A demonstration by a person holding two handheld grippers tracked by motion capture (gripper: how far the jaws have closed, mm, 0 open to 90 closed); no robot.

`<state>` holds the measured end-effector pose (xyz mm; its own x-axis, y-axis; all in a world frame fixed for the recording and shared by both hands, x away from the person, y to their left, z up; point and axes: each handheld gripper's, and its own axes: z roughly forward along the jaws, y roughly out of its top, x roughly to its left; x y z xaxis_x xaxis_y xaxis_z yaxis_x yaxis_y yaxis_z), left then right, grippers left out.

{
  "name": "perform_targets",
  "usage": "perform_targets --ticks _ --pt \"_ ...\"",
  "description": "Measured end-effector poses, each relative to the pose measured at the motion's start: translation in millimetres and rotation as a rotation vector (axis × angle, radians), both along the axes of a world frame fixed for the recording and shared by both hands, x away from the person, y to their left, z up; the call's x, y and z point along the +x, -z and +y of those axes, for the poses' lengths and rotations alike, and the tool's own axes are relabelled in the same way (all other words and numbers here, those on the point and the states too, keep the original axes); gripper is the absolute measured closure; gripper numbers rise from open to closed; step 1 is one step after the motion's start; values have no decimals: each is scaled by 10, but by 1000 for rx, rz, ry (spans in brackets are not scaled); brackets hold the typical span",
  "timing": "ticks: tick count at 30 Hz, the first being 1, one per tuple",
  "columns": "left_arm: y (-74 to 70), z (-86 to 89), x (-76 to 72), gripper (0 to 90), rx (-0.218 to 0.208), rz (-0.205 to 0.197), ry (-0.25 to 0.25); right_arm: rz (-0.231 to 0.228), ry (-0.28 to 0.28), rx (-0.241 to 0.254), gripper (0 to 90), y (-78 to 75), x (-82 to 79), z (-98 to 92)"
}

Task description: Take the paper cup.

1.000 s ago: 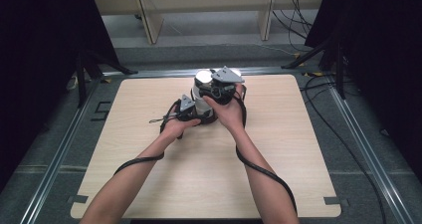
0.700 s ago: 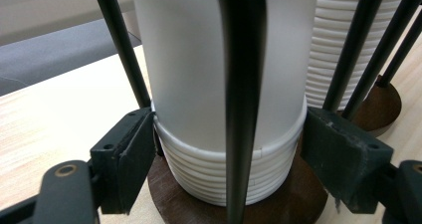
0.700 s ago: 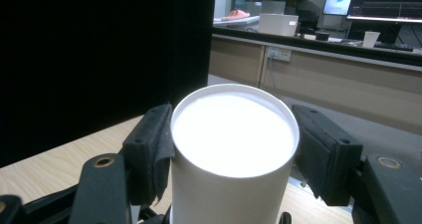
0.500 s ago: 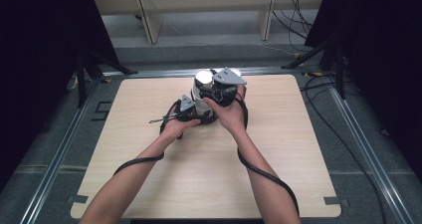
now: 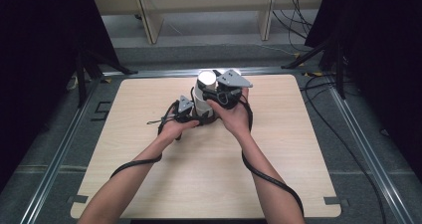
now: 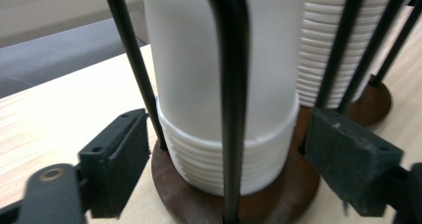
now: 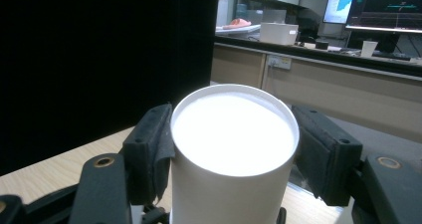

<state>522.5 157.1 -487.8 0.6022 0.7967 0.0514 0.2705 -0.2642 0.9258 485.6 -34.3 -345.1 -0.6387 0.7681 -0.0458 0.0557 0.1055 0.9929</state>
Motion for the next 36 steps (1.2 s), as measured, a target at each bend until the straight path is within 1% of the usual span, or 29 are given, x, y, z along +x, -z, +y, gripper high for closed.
perform_targets --ticks 1,2,3,4,6,7,8,9,10,11,14,16,17,18,19,21,22,23,24,25,26,28,29,30,32,33,34,35,36 --pt "-5 26 -34 145 3 -11 -3 15 -8 18 362 0 -38 -39" --pt "-7 47 -58 144 -3 -14 -7 -2 -5 12 363 1 -45 -70" --pt "-17 84 -81 144 13 -12 -3 -2 -5 12 363 1 -45 -70" --pt "-22 100 -98 143 10 -13 -3 19 -8 19 362 4 -72 -83" --pt "-52 142 -161 142 5 -18 -1 -1 -11 9 362 18 -99 -117" --pt "-62 155 -182 142 1 -21 3 0 -13 8 363 29 -123 -127" --pt "-82 171 -218 142 -1 -17 1 24 -18 15 363 40 -153 -126" --pt "-102 182 -252 143 -7 -9 2 29 -16 19 362 55 -183 -134" --pt "-140 194 -328 143 -5 -14 18 22 -29 25 362 80 -214 -162" --pt "-140 194 -328 143 -5 -14 18 22 -29 25 362 80 -214 -162" --pt "-167 212 -447 143 3 -25 41 35 -30 16 362 120 -313 -234" --pt "-164 235 -526 143 19 -28 49 35 -28 16 363 131 -329 -262" --pt "-159 248 -563 143 19 -27 52 51 -39 41 363 149 -346 -273" --pt "-151 266 -608 143 16 -25 58 52 -35 49 362 164 -360 -294" --pt "-148 277 -637 143 15 -22 61 103 -43 74 362 180 -397 -316" --pt "-143 314 -715 143 12 -20 70 114 -39 75 363 204 -419 -361" --pt "-147 340 -767 142 14 -15 72 118 -48 73 362 221 -427 -378" --pt "-141 351 -791 143 -3 -15 75 129 -42 86 363 242 -450 -398" --pt "-152 376 -841 144 -15 3 76 133 -42 86 362 255 -456 -415" --pt "-155 386 -865 143 -26 3 80 135 -37 82 362 274 -470 -440" --pt "-170 406 -908 144 -22 0 80 154 -47 94 363 309 -494 -458" --pt "-188 429 -953 144 -28 -10 80 154 -45 96 363 322 -502 -467" --pt "-204 441 -981 145 -28 -9 80 144 -39 85 362 340 -505 -489" --pt "-229 450 -1031 145 -30 -20 90 180 -48 114 363 379 -527 -505" --pt "-239 450 -1053 145 -35 -27 97 191 -56 125 363 398 -533 -517" --pt "-252 452 -1079 145 -31 -32 101 207 -40 120 363 409 -548 -531" --pt "-269 457 -1087 145 -18 -61 113 203 -58 131 363 427 -544 -540" --pt "-277 459 -1107 145 -11 -70 116 211 -53 138 363 443 -552 -553" --pt "-284 460 -1134 145 -9 -66 119 234 -56 145 363 451 -566 -563"
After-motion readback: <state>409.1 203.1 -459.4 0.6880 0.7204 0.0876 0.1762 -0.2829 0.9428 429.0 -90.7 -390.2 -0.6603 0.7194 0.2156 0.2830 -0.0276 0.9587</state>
